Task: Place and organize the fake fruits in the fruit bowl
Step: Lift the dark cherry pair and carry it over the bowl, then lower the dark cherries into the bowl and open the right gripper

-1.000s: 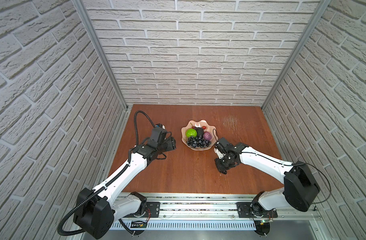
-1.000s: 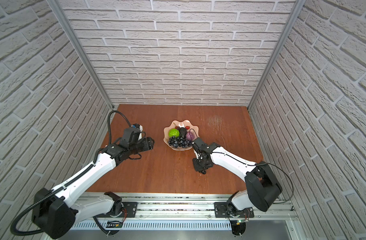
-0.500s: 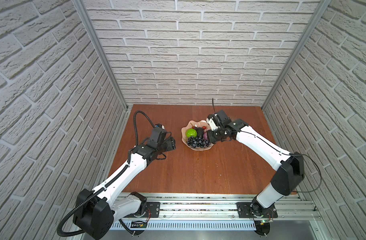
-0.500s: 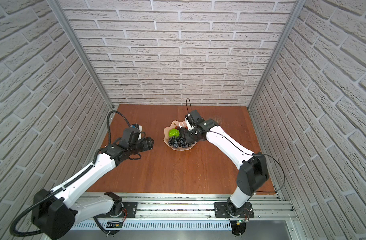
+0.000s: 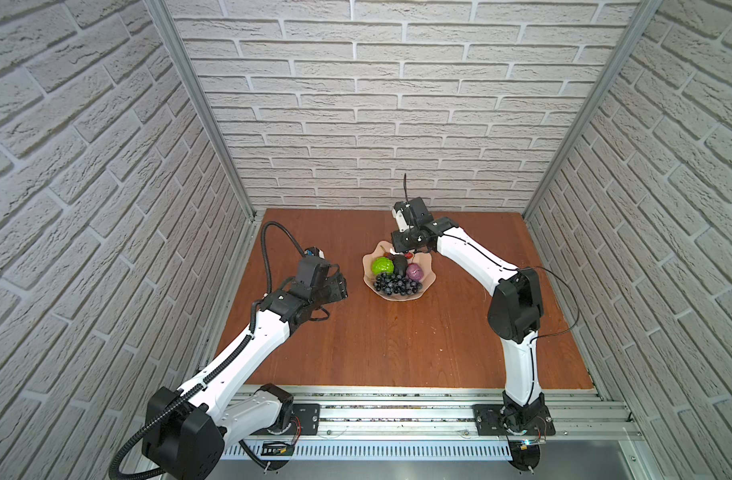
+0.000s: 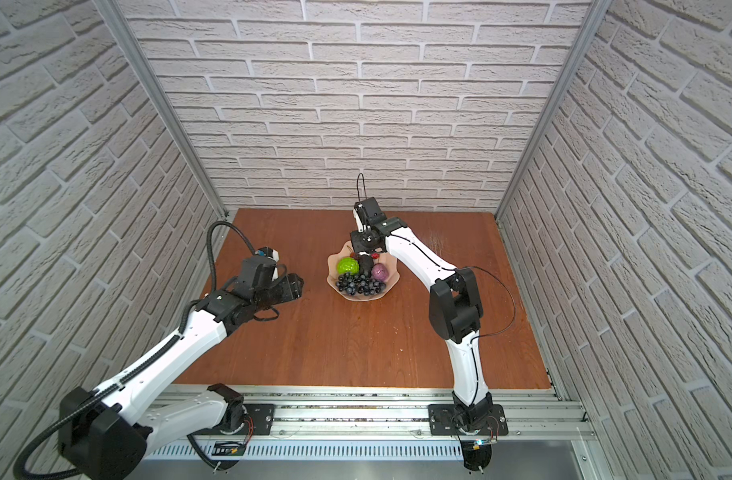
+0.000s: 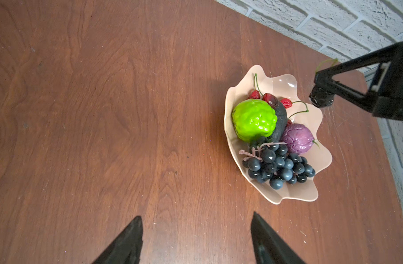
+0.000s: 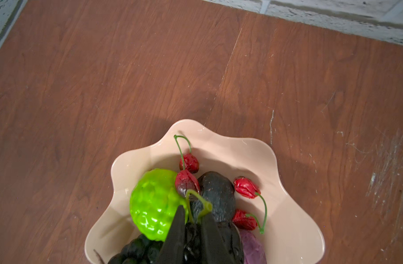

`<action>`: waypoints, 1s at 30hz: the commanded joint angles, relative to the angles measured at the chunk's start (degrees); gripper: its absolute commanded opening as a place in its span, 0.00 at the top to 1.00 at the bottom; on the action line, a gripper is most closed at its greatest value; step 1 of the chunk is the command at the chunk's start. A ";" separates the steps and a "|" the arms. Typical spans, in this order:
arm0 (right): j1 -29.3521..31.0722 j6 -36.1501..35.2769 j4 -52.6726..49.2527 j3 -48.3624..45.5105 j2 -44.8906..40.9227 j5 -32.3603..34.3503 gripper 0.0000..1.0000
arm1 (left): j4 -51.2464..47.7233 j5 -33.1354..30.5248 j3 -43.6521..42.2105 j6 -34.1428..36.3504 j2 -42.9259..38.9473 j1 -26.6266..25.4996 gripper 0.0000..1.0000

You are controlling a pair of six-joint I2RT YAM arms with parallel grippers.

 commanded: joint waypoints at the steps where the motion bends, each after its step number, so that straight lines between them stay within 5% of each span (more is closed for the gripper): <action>1: -1.37 -0.51 2.94 1.92 1.53 -1.04 0.95 | 1.01 -1.18 -0.92 -0.17 0.59 0.65 0.26; 23: -1.63 1.24 7.70 4.05 9.60 -4.33 0.94 | 0.53 -0.20 0.69 0.38 2.32 1.85 0.26; 30: -1.52 0.62 7.62 4.23 10.11 -5.93 0.86 | 0.57 0.03 0.31 0.17 2.07 1.85 0.26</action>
